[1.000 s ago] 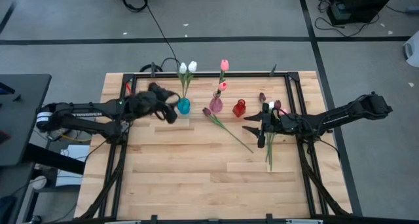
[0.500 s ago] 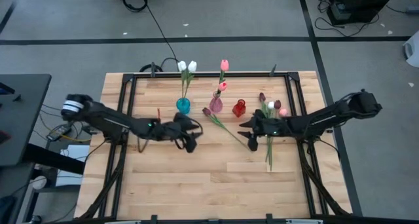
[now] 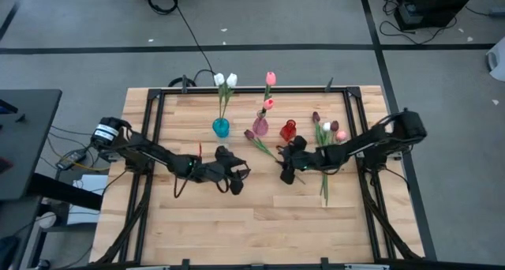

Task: Sort flowers into vase by color
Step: Put the left red tulip into the red vase

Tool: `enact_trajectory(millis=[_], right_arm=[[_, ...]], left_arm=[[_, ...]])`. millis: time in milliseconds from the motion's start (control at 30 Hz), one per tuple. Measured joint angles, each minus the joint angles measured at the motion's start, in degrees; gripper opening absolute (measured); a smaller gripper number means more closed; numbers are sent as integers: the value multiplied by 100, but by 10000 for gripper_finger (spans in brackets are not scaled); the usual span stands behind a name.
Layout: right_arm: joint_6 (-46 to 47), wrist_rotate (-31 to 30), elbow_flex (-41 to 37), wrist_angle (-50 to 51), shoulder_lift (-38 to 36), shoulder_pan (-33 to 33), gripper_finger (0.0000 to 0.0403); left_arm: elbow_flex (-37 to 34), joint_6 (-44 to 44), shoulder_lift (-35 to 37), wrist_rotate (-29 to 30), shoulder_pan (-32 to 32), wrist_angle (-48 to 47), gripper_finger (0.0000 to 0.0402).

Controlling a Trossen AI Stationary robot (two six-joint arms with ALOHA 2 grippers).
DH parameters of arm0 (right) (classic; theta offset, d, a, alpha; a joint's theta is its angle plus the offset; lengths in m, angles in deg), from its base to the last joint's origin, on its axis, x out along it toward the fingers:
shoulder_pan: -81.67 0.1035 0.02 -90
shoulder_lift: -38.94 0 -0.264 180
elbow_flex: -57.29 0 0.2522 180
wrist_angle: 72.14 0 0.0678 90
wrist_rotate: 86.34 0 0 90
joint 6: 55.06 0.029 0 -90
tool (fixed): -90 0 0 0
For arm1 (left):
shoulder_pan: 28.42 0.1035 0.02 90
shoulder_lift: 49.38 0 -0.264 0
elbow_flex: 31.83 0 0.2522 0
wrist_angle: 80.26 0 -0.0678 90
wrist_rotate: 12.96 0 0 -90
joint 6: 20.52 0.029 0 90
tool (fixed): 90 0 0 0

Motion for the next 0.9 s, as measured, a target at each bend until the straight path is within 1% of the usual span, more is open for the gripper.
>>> enact_trajectory(millis=[67, 167, 267, 333, 400, 467, 567, 633, 667, 733, 833, 900], right_arm=[[-102, -73, 158, 10, 287, 2, 182], [-161, -83, 361, 67, 629, 2, 182], [228, -73, 500, 314, 806, -4, 182], [629, 105, 526, 409, 837, -4, 182], [955, 420, 522, 372, 851, -14, 182], [1172, 773, 512, 65, 852, 56, 182], [1253, 1626, 491, -734, 820, 285, 182], [1180, 1989, 492, -1348, 728, 393, 182], [1120, 2040, 504, -1561, 660, 425, 182], [1049, 1942, 505, -1677, 575, 433, 182], [892, 1764, 493, -1400, 408, 478, 182], [711, 1572, 496, -1016, 228, 501, 182]], left_arm=[[1, 70, -9, 202, -116, -53, 188], [0, 139, -9, 351, -273, -102, 188], [0, 126, 13, 372, -449, -238, 188], [0, 65, 26, 372, -546, -264, 188], [0, -109, 26, 368, -615, -387, 188], [0, -386, 26, 355, -615, -552, 188], [0, -811, 26, 354, -608, -819, 188], [0, -1067, 28, 339, -608, -874, 188], [0, -1179, 30, 311, -608, -896, 188], [0, -1426, 30, 204, -608, -978, 188], [0, -1866, 30, -7, -604, -1002, 188], [0, -2107, 30, -113, -606, -1039, 188]])
